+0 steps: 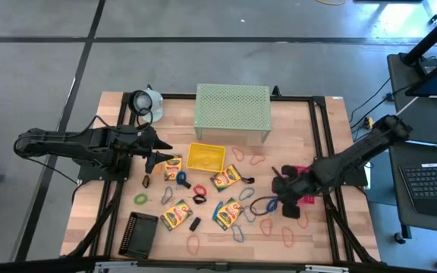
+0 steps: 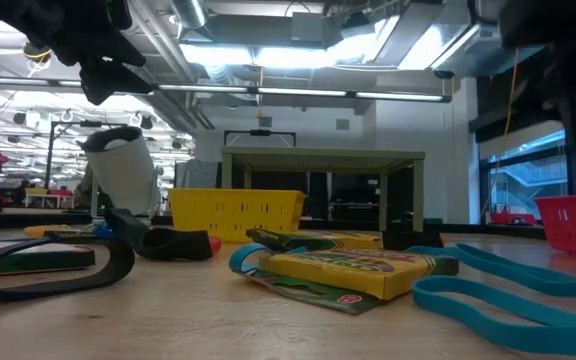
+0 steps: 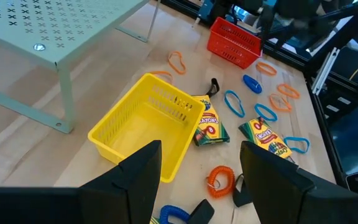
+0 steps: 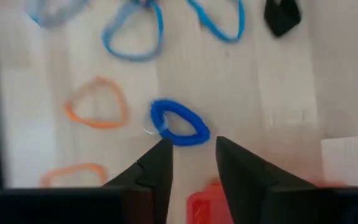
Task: Pick & Place Office Desk Supplies
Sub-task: Put the blue spring keychain into the red bin
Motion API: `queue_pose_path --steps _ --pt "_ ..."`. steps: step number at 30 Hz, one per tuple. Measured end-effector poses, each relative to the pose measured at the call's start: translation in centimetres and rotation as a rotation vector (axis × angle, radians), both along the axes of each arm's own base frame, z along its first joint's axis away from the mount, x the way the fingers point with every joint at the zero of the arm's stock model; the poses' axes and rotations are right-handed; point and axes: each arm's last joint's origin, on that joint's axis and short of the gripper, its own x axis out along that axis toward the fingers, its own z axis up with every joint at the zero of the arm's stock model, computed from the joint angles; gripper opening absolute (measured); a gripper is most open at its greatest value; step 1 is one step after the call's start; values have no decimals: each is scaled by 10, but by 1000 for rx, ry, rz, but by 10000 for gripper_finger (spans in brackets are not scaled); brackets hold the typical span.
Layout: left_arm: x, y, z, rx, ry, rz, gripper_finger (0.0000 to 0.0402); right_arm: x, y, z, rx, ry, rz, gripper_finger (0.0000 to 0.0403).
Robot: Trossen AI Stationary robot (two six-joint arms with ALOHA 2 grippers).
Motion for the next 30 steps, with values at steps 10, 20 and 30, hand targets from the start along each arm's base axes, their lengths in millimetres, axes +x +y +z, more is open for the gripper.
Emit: queue_pose_path --steps 10,20,30 --pt "0 0 0 -3 -1 -2 216 23 16 -41 -18 76 41 103" --pt "0 0 0 -5 -1 -8 216 30 15 -66 -119 134 12 131" --pt "0 -1 0 -14 -2 -30 216 32 18 -76 -109 172 -43 67"
